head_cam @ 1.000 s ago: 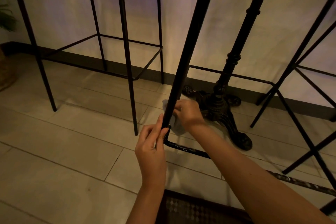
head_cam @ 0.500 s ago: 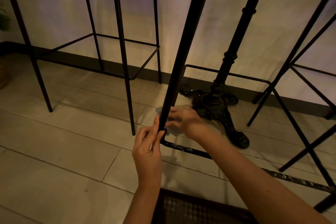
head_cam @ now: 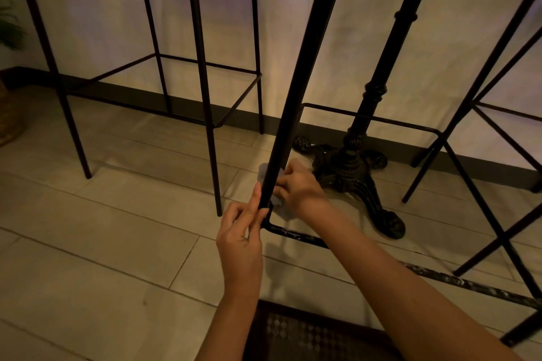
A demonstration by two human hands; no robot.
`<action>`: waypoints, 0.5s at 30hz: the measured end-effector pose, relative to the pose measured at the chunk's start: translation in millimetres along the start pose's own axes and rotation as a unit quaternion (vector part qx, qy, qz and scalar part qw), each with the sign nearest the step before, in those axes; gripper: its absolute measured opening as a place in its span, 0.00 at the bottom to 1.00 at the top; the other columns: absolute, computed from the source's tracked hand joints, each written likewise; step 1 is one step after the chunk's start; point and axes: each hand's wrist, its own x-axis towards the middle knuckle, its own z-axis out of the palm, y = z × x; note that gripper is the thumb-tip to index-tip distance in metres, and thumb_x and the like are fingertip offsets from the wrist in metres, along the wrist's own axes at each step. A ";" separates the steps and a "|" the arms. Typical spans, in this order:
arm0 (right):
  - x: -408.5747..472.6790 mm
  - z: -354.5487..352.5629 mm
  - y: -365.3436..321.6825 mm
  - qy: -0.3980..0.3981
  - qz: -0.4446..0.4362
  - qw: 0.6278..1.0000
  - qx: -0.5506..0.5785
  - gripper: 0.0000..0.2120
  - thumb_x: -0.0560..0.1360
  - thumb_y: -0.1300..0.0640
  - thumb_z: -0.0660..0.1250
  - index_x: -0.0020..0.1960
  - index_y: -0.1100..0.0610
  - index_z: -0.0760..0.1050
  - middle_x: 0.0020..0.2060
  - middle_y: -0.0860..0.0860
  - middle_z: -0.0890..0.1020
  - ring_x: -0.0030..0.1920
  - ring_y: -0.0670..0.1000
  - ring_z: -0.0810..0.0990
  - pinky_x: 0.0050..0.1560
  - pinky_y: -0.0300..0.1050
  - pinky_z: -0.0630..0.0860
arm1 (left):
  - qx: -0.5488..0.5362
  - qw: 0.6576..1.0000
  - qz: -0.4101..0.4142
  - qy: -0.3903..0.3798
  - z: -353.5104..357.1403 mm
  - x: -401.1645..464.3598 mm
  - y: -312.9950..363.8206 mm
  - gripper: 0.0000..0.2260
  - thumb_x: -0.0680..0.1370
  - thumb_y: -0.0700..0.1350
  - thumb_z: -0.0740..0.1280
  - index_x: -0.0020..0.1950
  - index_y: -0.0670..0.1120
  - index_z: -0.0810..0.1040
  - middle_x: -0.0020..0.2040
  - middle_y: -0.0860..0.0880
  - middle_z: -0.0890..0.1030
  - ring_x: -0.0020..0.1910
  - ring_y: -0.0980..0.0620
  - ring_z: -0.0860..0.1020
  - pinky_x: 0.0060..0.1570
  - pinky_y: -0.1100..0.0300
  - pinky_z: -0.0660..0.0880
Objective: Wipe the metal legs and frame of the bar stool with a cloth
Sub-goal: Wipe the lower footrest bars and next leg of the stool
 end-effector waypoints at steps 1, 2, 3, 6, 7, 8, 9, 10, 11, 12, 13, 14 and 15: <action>-5.7 2.2 1.3 0.000 0.013 1.000 0.007 0.15 0.78 0.63 0.52 0.33 0.55 0.61 0.30 0.52 0.65 0.25 0.47 0.63 0.21 0.37 0.61 | 0.000 1.000 -0.003 0.002 0.0 -0.2 -0.3 0.22 0.73 0.32 0.66 0.65 0.45 0.70 0.37 0.48 0.70 0.35 0.62 0.70 0.43 0.77 0.68; -11.6 2.8 0.7 -0.012 0.032 0.999 0.003 0.15 0.78 0.61 0.53 0.32 0.55 0.61 0.30 0.52 0.67 0.25 0.48 0.63 0.23 0.37 0.62 | 0.000 1.000 -0.005 0.004 0.0 -0.3 -0.7 0.22 0.73 0.33 0.66 0.65 0.46 0.70 0.37 0.49 0.70 0.35 0.61 0.69 0.42 0.77 0.68; -16.3 3.0 2.4 -0.015 0.039 0.999 -0.013 0.14 0.77 0.62 0.53 0.33 0.55 0.61 0.32 0.54 0.70 0.26 0.49 0.64 0.27 0.38 0.66 | 0.000 1.000 -0.006 0.005 0.1 -0.5 -1.2 0.22 0.73 0.33 0.66 0.65 0.46 0.70 0.37 0.49 0.70 0.35 0.61 0.69 0.41 0.76 0.68; -12.0 8.5 5.7 0.000 0.071 0.997 -0.001 0.10 0.76 0.64 0.54 0.36 0.56 0.62 0.45 0.62 0.75 0.37 0.56 0.74 0.48 0.46 0.68 | 0.005 1.000 -0.001 0.002 0.4 -0.1 -2.1 0.22 0.73 0.33 0.66 0.65 0.46 0.71 0.37 0.50 0.70 0.35 0.59 0.69 0.41 0.75 0.68; -5.5 8.3 7.1 0.011 0.119 0.985 0.122 0.11 0.76 0.64 0.55 0.36 0.55 0.62 0.45 0.58 0.77 0.40 0.53 0.76 0.46 0.42 0.67 | 0.005 1.000 0.000 0.000 0.7 0.3 -2.4 0.21 0.73 0.34 0.66 0.65 0.45 0.71 0.37 0.49 0.70 0.35 0.58 0.69 0.42 0.75 0.68; -6.4 5.8 1.5 0.008 0.138 0.967 0.216 0.13 0.76 0.63 0.56 0.34 0.53 0.62 0.43 0.51 0.77 0.39 0.45 0.75 0.42 0.37 0.65 | 0.003 1.000 0.000 -0.003 0.8 0.8 -2.7 0.21 0.73 0.34 0.66 0.65 0.45 0.71 0.37 0.49 0.70 0.35 0.58 0.69 0.42 0.75 0.68; -3.1 5.4 1.4 0.012 0.129 0.963 0.235 0.14 0.77 0.62 0.56 0.34 0.51 0.62 0.38 0.48 0.75 0.35 0.41 0.72 0.37 0.34 0.64 | -0.001 1.000 0.001 -0.004 0.7 1.1 -2.9 0.21 0.73 0.34 0.66 0.65 0.44 0.71 0.37 0.49 0.70 0.35 0.59 0.69 0.42 0.76 0.68; -2.0 3.6 -1.4 0.018 0.132 0.967 0.218 0.13 0.77 0.62 0.55 0.34 0.52 0.63 0.34 0.48 0.72 0.32 0.42 0.69 0.33 0.35 0.64 | -0.002 1.000 0.001 -0.004 0.4 1.1 -2.9 0.21 0.73 0.33 0.66 0.65 0.44 0.71 0.36 0.49 0.70 0.35 0.60 0.69 0.43 0.76 0.68; -0.1 2.8 -3.6 0.029 0.110 0.979 0.172 0.11 0.76 0.63 0.54 0.36 0.54 0.64 0.33 0.49 0.71 0.30 0.44 0.68 0.30 0.38 0.65 | -0.004 1.000 0.000 -0.003 0.3 1.4 -3.0 0.21 0.73 0.33 0.66 0.65 0.44 0.71 0.36 0.49 0.70 0.35 0.61 0.69 0.43 0.77 0.68; -0.8 2.5 -6.8 0.022 0.109 0.982 0.152 0.08 0.75 0.64 0.53 0.39 0.56 0.66 0.34 0.54 0.73 0.31 0.48 0.70 0.31 0.41 0.66 | -0.004 1.000 -0.001 -0.003 0.1 1.6 -2.7 0.21 0.73 0.32 0.66 0.65 0.44 0.71 0.36 0.49 0.70 0.35 0.62 0.69 0.43 0.77 0.68; 1.7 2.0 -8.5 0.016 0.096 0.987 0.129 0.06 0.73 0.65 0.53 0.43 0.58 0.68 0.37 0.58 0.75 0.33 0.50 0.72 0.33 0.44 0.68 | -0.005 1.000 -0.002 -0.001 0.3 1.7 -2.1 0.22 0.73 0.32 0.66 0.65 0.44 0.71 0.36 0.49 0.70 0.34 0.62 0.69 0.43 0.78 0.68; 5.0 2.9 -11.1 0.016 0.079 0.988 0.132 0.08 0.72 0.66 0.54 0.48 0.60 0.70 0.41 0.62 0.77 0.36 0.52 0.74 0.35 0.45 0.69 | -0.004 1.000 -0.003 -0.001 0.2 1.9 -1.5 0.22 0.73 0.32 0.66 0.65 0.45 0.71 0.36 0.49 0.69 0.34 0.62 0.69 0.43 0.78 0.68; 4.9 1.6 -16.8 0.021 0.066 0.990 0.122 0.10 0.72 0.67 0.54 0.51 0.62 0.69 0.44 0.62 0.77 0.36 0.52 0.75 0.34 0.44 0.69 | -0.003 1.000 -0.002 -0.002 0.1 2.1 -0.7 0.22 0.73 0.31 0.66 0.65 0.45 0.71 0.35 0.49 0.69 0.34 0.62 0.69 0.43 0.78 0.68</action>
